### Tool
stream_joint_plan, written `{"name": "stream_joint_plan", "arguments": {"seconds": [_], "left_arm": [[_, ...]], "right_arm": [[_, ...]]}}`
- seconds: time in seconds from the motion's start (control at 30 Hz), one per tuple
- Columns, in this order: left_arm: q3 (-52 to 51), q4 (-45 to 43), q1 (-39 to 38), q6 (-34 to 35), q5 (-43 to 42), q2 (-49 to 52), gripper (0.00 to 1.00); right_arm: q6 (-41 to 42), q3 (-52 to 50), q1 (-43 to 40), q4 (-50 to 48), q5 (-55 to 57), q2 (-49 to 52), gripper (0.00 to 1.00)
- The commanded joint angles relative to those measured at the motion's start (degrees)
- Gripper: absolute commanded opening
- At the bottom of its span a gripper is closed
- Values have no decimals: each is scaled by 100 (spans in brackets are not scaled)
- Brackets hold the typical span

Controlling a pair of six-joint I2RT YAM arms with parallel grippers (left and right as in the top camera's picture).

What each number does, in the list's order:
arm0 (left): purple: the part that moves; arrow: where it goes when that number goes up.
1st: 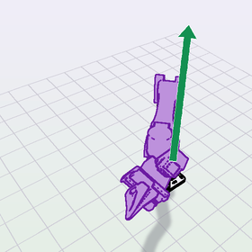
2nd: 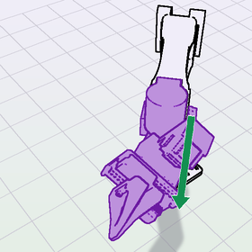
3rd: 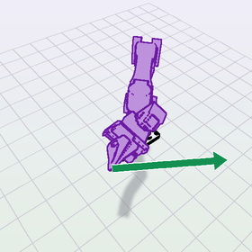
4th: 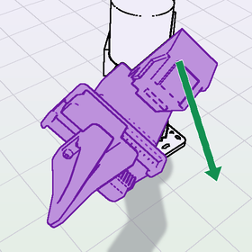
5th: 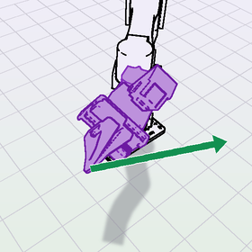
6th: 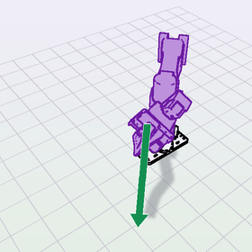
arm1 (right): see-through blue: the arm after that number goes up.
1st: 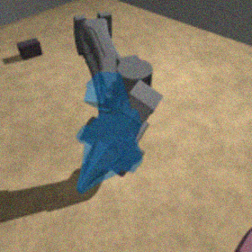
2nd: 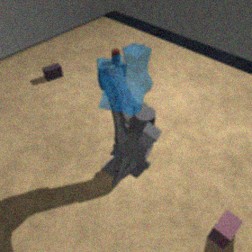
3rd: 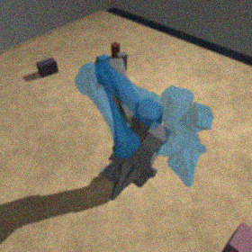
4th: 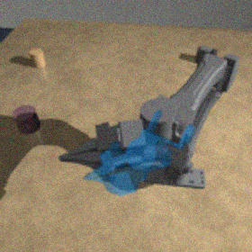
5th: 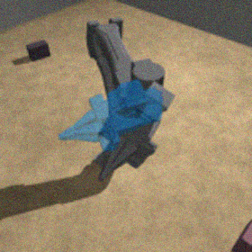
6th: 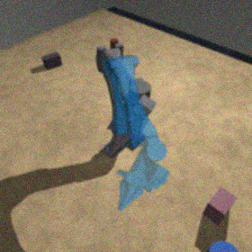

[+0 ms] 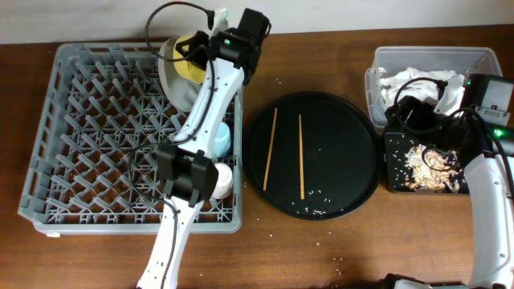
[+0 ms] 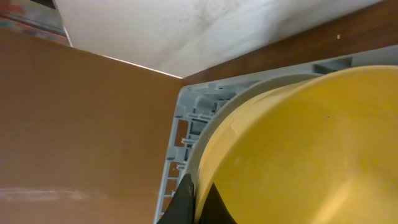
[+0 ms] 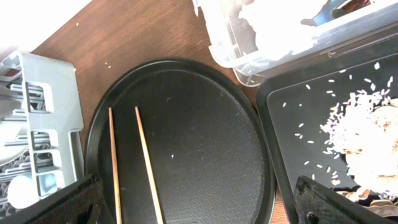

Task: Sort waste into correct bins and load items into the dishwasher rack
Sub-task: 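Grasp the yellow bowl with the left gripper and place it in the rack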

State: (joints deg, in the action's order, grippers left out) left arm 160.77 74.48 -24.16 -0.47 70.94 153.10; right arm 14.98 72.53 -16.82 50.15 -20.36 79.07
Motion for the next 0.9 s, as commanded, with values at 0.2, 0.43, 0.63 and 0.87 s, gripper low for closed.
{"name": "stream_joint_plan", "arguments": {"seconds": [0.2,0.43,0.63,0.87], "left_arm": [[52,63,-205,-39,350,450,0],[52,236,-389,-42,385,546,0],[52,658,-708,-44,-363,546,1],[79,850,-826,-157,-748,470,41]], "right_arm": [[-17,0,-9,0,72,15,99],[-17,0,-9,0,72,15,99],[-15,0,-9,-2,72,15,98],[-17,0,-9,0,72,15,98]]}}
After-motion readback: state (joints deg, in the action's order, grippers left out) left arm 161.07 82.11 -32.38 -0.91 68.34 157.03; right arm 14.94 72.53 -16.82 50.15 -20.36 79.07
